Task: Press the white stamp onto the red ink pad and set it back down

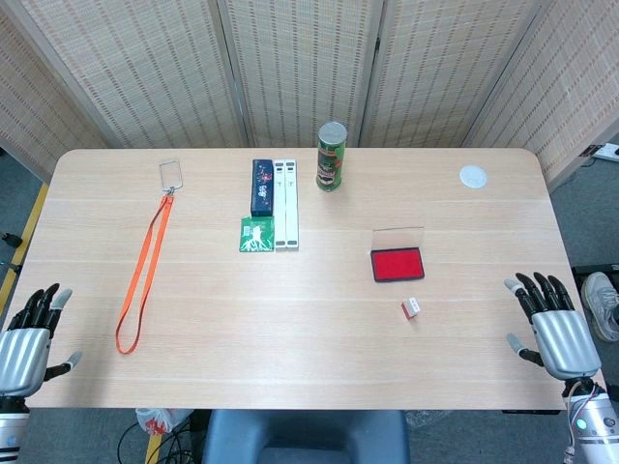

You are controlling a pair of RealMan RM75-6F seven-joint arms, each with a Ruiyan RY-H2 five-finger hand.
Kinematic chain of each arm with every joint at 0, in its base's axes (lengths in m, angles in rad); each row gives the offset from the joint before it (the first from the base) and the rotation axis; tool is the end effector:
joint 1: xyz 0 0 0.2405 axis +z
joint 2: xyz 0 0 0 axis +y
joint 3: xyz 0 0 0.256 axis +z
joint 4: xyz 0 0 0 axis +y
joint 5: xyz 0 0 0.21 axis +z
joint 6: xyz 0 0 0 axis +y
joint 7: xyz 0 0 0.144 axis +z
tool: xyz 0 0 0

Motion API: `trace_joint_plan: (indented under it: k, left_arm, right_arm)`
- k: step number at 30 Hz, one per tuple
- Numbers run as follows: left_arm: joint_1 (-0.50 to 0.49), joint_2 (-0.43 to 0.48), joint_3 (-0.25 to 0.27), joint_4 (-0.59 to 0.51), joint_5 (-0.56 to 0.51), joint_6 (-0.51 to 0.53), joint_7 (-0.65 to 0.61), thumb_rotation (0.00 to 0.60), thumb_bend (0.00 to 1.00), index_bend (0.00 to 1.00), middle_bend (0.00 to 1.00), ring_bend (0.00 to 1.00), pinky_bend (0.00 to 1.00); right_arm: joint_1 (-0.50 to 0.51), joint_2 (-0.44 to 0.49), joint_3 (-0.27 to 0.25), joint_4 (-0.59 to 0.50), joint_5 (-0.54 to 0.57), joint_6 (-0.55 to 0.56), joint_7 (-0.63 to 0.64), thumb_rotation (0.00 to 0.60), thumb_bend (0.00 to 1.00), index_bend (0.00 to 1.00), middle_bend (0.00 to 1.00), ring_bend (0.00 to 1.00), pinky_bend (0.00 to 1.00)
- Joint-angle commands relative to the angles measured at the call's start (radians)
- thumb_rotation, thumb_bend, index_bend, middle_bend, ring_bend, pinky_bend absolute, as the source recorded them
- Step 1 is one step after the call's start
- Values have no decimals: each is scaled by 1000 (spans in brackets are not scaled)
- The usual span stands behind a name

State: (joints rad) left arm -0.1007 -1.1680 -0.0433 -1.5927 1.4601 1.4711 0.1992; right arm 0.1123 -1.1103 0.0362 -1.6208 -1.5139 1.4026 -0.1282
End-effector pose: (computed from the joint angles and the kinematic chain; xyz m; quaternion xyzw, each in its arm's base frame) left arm -0.3141 0.1845 0.1443 -0.6209 -0.3472 -0.3295 0.6208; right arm -0.3089 -0.1859 0.1476 0.6464 -0.3630 0.3340 0.5821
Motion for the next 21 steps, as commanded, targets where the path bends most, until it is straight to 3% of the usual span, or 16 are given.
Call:
trace_joint_plan:
  k: [1,14,18,21]
  left_arm:
    - [0,-4,2,0,0,-1,6,600,200,20,55,49,256]
    - [-11,13,1,-1,24,-6,-38,600,200,20,56,49,256]
    - [-11,22,-14,2,-6,-11,-63,600,200,20,56,49,256]
    - [-10,20,-14,-1,-6,-8,-60,600,200,20,55,49,256]
  right_arm:
    - [-2,0,-3,-1,-7,6,0,600,249,105,74,0,0]
    - [47,15,-36,-5,-46,-91,58,600,249,105,59,0,0]
    - [136,15,-29,-2,-108,-180,68,600,250,105,46,0,0]
    - [198,36,-5,-30,-70,-279,8,600,252,138,32,0,0]
